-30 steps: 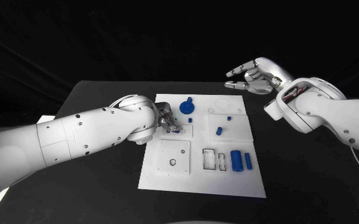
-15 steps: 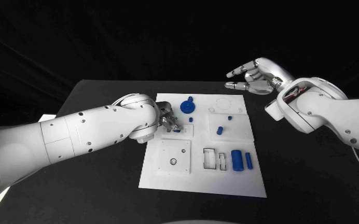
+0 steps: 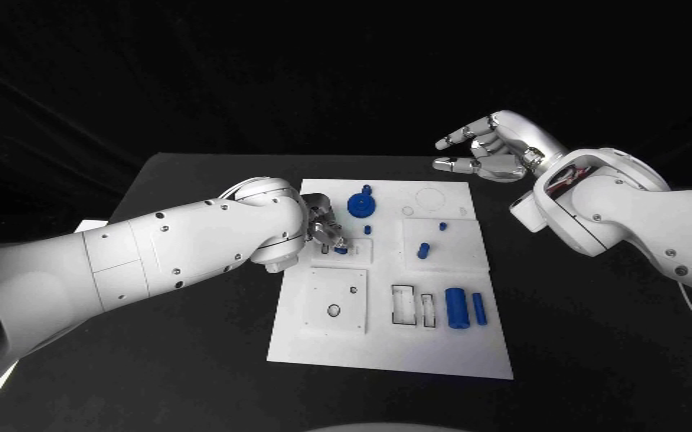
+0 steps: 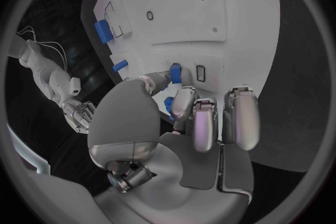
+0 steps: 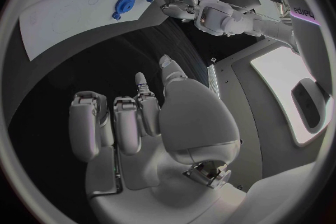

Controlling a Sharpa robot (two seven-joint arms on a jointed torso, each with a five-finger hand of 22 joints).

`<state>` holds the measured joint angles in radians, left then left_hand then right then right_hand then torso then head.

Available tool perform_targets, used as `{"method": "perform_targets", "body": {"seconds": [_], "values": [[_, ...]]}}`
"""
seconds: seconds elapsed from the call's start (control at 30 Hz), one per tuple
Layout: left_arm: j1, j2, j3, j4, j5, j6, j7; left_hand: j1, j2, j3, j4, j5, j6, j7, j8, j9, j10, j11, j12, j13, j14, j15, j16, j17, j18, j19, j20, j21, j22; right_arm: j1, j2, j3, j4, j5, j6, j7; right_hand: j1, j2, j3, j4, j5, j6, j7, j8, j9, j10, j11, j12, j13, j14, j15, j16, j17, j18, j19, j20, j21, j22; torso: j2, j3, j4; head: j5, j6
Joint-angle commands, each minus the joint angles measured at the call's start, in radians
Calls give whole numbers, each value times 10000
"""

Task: Assemble the parts on the task board

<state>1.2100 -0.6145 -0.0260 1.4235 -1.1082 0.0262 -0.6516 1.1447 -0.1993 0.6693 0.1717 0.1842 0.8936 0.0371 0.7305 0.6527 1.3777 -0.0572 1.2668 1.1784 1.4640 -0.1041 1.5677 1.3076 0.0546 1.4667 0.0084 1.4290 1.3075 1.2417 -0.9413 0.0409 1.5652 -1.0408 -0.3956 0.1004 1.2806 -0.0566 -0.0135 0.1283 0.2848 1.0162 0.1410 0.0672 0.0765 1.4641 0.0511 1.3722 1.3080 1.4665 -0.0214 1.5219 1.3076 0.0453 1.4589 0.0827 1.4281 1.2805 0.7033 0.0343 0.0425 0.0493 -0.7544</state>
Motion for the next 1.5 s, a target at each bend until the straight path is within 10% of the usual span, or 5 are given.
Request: {"method": "perform_targets", "body": {"seconds": [0.03,1.5], "values": [[-50,68,-38,-11,182,482,9,-179,16,319,-413,47,347,-267,-63,16,95,9,93,67,1068,-68,31,2632,-74,368,-94,65,349,-6,-6,1,22,-28,141,80,52,15,-77,-7,35,-3,-26,60,13,-66,19,-65,1274,847,-7,-32,1830,156,-82,-19,-34,-8,0,2,-5,16,-11],[6,363,-32,-547,-32,1051,-57,-1631,331,-1413,332,232,908,-349,-354,256,397,-55,411,582,1068,-112,31,2632,-144,478,-138,266,737,-3,-35,1,97,-6,140,73,62,8,-119,-3,66,-8,-25,57,12,-96,20,-114,1241,837,-7,-60,1792,167,-106,-20,-65,-60,7,-3,1,-6,-74]]}}
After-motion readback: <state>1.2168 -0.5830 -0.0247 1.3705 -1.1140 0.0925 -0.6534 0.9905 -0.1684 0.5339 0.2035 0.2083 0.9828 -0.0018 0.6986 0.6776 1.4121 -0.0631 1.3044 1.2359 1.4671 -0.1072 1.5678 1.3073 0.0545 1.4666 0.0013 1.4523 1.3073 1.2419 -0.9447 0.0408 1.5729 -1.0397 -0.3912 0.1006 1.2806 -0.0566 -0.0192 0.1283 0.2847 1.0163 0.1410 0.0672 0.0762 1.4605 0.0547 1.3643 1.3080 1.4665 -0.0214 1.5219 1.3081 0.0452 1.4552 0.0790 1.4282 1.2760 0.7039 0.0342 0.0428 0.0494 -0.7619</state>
